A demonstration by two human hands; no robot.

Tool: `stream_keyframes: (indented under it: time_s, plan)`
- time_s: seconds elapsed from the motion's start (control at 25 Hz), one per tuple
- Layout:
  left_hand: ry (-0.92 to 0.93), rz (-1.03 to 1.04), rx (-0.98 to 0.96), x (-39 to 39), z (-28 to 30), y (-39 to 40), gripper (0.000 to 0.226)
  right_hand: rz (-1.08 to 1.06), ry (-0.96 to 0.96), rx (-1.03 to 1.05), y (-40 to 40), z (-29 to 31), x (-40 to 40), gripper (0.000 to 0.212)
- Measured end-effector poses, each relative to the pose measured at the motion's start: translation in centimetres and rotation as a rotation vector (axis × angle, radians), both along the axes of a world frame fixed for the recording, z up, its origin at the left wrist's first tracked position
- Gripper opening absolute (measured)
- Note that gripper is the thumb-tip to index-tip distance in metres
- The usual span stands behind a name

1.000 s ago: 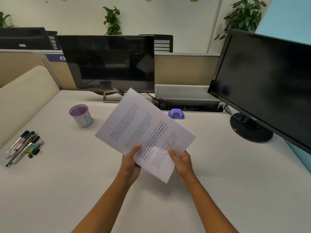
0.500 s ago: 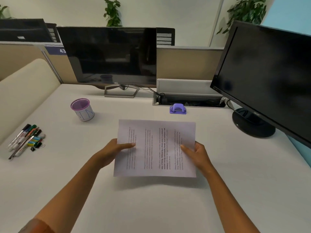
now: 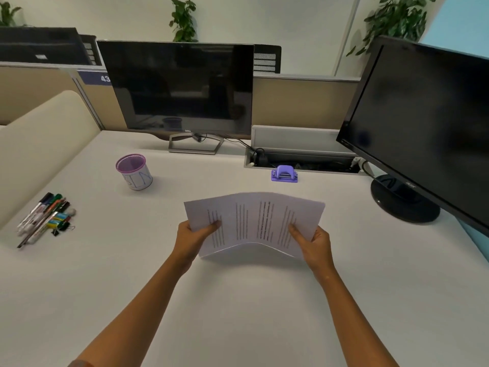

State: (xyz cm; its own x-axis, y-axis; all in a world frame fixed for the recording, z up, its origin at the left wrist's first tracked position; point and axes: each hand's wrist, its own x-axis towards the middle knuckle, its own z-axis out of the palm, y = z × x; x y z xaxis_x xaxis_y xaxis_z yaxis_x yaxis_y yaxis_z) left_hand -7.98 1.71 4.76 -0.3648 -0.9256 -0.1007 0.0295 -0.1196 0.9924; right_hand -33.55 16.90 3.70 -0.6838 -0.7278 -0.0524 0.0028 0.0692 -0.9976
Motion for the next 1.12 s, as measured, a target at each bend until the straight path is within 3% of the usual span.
stream_keyframes:
  time_s: [0.48,0.64,0.76,0.88,1.0,1.12]
  plan:
    - [-0.040,-0.075,-0.008,-0.7,-1.4,0.7,0.051,0.070,-0.033,0.117,0.4,-0.7,-0.7,0.027]
    - [-0.018,-0.055,0.015,-1.2,-1.6,0.8,0.039,0.040,0.002,0.142,0.3,-0.5,-1.0,0.036]
    - [0.090,-0.048,0.053,-1.6,-1.3,0.8,0.028,-0.211,-0.010,0.169,0.6,-0.4,-1.2,0.053]
    - [0.229,-0.018,0.140,-2.7,-1.1,1.7,0.031,-0.260,-0.255,0.167,0.3,0.0,0.0,0.085]
    - [0.295,0.039,0.288,-4.4,-0.7,3.0,0.037,-0.086,-0.477,0.043,-1.0,0.3,1.9,0.061]
    - [0.242,0.032,0.342,-5.7,-0.3,4.1,0.045,-0.005,-0.503,-0.084,-2.2,0.8,3.3,0.041]
